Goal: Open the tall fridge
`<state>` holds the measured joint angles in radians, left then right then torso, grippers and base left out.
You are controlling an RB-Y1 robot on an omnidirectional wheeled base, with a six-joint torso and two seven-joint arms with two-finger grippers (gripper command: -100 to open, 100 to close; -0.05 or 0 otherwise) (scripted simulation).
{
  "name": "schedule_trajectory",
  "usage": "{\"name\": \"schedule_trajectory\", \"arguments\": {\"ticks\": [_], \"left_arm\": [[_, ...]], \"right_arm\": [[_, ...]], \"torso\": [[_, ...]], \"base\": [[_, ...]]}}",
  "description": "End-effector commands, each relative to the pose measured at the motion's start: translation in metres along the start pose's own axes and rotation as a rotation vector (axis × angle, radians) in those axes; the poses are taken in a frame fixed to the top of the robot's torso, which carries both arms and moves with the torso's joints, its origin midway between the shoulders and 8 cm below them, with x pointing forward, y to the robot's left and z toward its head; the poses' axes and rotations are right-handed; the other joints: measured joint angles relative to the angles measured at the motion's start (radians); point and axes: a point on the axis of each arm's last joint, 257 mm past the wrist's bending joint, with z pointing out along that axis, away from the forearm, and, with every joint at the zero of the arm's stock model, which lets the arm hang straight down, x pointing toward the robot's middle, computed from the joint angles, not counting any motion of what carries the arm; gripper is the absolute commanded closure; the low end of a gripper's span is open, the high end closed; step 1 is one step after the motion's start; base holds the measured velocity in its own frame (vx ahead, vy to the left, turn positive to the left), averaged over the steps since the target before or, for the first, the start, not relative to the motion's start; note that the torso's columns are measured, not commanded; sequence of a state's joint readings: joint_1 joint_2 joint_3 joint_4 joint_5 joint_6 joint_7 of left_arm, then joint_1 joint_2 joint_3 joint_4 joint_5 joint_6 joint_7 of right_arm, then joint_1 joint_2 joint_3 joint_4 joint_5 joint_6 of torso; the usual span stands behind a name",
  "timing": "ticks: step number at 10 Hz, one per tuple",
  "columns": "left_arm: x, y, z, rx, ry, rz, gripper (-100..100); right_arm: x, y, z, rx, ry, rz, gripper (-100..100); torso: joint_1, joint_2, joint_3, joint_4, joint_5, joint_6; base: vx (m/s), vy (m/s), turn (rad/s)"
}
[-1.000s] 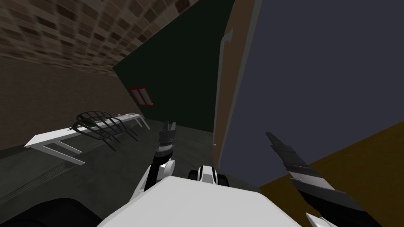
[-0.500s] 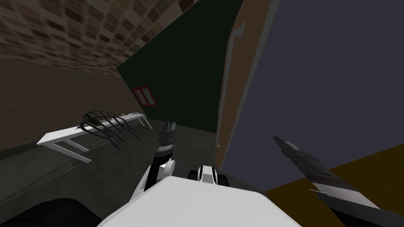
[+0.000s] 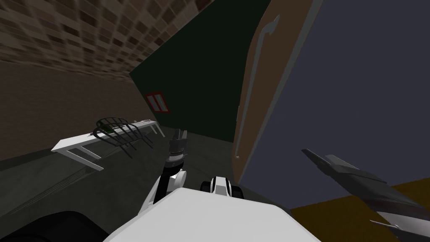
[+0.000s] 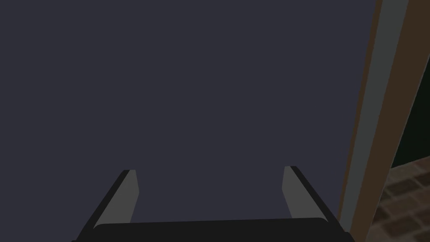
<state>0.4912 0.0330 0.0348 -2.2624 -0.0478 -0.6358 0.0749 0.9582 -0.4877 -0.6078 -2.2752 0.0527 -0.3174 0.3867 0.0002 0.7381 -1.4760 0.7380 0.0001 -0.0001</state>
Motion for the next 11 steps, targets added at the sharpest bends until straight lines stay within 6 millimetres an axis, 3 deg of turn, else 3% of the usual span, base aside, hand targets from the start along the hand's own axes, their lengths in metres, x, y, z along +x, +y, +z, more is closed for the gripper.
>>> {"name": "schedule_trajectory", "arguments": {"ticks": [1,6,11], "left_arm": [[0.0,0.0,0.0,0.0,0.0,0.0,0],[0.0,0.0,0.0,0.0,0.0,0.0,0],[0.0,0.0,0.0,0.0,0.0,0.0,0]], "right_arm": [[-0.012,-0.021,-0.007,0.03,0.043,-0.165,-100],[-0.036,-0.059,-0.015,0.067,0.143,-0.461,-100],[-0.067,-0.083,-0.014,0.088,0.191,-0.676,-100]], "torso": [[0.002,0.0,0.0,0.0,0.0,0.0],[-0.001,0.0,0.0,0.0,0.0,0.0],[-0.001,0.0,0.0,0.0,0.0,0.0]], "base": [[0.028,0.114,0.018],[0.019,0.09,0.038],[0.026,0.09,0.034]]}}
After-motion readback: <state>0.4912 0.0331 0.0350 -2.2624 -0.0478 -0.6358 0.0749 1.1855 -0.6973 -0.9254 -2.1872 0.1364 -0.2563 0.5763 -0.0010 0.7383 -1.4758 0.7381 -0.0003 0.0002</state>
